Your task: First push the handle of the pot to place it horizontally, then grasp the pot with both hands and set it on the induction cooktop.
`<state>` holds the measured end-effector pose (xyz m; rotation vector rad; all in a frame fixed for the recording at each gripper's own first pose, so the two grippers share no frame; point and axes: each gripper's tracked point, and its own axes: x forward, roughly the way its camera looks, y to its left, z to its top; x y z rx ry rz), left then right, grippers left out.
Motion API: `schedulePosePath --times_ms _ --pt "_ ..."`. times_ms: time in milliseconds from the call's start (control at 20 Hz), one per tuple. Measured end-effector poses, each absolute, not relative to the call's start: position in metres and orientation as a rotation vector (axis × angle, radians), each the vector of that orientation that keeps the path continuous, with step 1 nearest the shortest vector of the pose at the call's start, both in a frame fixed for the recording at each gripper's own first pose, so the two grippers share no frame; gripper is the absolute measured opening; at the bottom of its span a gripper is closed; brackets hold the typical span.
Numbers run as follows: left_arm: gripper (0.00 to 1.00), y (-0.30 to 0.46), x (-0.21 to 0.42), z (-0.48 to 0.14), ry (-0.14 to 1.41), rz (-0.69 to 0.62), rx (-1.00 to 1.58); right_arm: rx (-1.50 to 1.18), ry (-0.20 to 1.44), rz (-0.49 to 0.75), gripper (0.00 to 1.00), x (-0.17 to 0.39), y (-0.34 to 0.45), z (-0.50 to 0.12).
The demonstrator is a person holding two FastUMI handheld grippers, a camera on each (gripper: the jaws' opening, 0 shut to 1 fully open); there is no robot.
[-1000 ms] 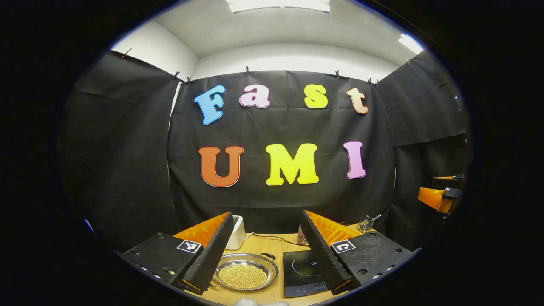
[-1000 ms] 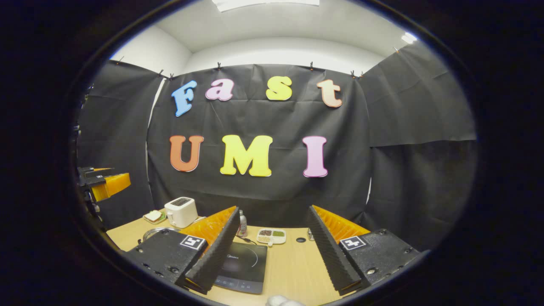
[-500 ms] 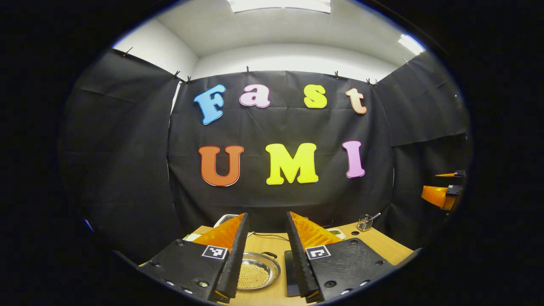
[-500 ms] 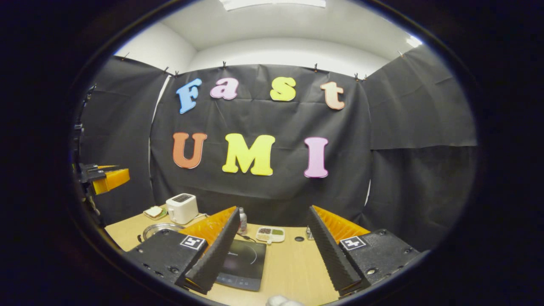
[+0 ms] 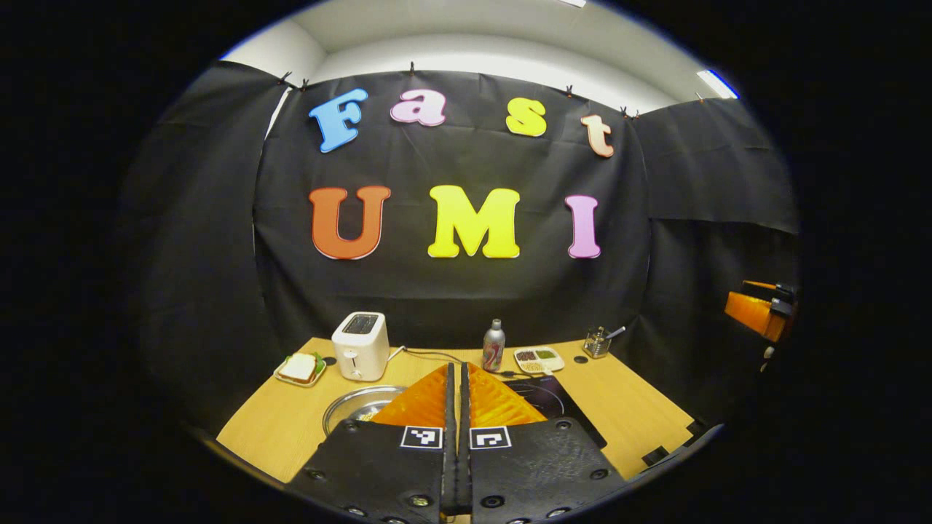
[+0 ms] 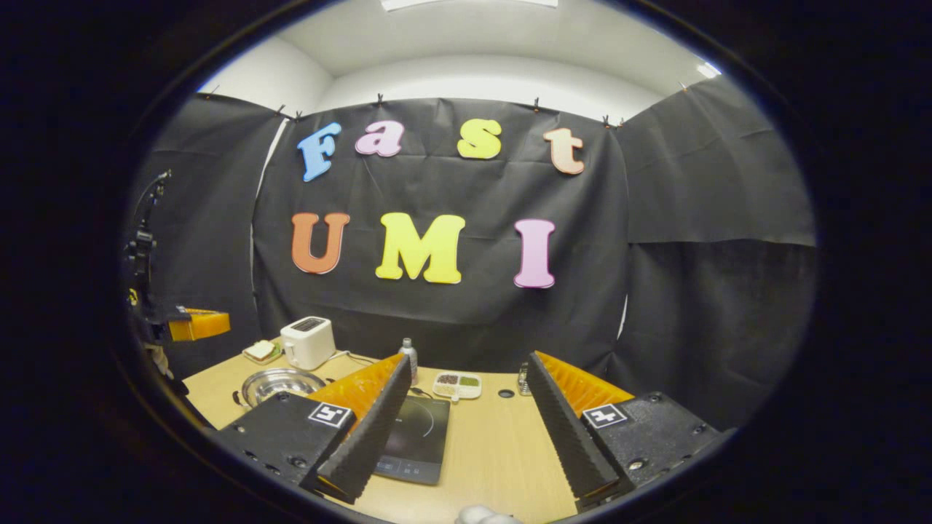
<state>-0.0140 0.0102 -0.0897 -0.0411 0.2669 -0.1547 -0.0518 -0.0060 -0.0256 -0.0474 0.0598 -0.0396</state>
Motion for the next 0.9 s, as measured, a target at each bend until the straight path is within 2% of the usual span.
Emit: schedulePosePath --times_ms 400,900 --pt "0.00 0.039 -0.034 -0.206 0.534 -0.128 0.029 -0.023 0.132 -0.078 1.00 -0.051 -0.012 -0.057" --pt "0.00 0.072 -0.066 -0.306 0.866 -0.114 0.049 -0.018 0.213 -0.083 1.00 -0.040 -0.014 -0.090"
